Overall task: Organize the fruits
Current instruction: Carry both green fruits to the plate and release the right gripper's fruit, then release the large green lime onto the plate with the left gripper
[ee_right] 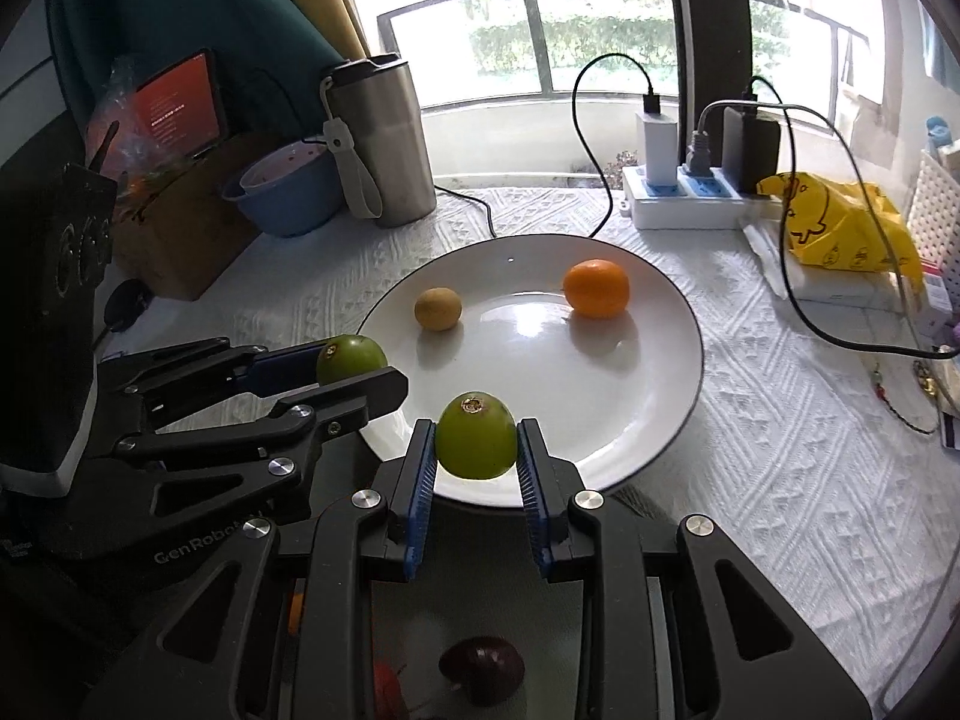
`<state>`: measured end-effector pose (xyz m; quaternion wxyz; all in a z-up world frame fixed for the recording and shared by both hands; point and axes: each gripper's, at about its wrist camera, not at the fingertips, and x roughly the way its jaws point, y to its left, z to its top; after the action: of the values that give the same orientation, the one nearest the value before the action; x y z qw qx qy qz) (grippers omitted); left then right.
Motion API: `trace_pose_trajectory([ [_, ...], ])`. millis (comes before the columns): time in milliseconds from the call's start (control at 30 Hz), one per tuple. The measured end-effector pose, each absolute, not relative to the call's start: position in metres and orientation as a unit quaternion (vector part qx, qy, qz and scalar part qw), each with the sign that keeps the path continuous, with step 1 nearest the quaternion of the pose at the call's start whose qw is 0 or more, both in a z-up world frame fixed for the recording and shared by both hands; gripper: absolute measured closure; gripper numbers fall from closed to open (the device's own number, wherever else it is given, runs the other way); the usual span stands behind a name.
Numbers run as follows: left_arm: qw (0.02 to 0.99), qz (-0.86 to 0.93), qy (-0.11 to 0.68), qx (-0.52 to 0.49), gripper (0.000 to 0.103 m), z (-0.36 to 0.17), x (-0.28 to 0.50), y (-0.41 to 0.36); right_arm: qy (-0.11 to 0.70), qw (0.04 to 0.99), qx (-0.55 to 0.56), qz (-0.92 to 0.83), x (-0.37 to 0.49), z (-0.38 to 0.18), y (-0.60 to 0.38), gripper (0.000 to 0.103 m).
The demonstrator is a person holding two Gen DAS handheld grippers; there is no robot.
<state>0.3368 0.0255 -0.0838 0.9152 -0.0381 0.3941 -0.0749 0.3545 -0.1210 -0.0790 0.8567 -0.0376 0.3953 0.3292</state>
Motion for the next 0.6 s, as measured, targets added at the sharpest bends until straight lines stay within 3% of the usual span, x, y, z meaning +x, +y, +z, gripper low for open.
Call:
trace_pose_trajectory([
  [400, 0.912, -0.080, 0.398, -0.054, 0.069, -0.0881, 0.3441, 0.0308, 0.411, 0.851, -0.038, 0.325, 0.3613, -0.0867, -0.1142, 0.074],
  [600, 0.914, -0.073, 0.397, -0.050, 0.068, -0.0847, 0.3403, 0.0309, 0.407, 0.855, -0.038, 0.320, 0.3565, -0.0818, -0.1162, 0.068],
])
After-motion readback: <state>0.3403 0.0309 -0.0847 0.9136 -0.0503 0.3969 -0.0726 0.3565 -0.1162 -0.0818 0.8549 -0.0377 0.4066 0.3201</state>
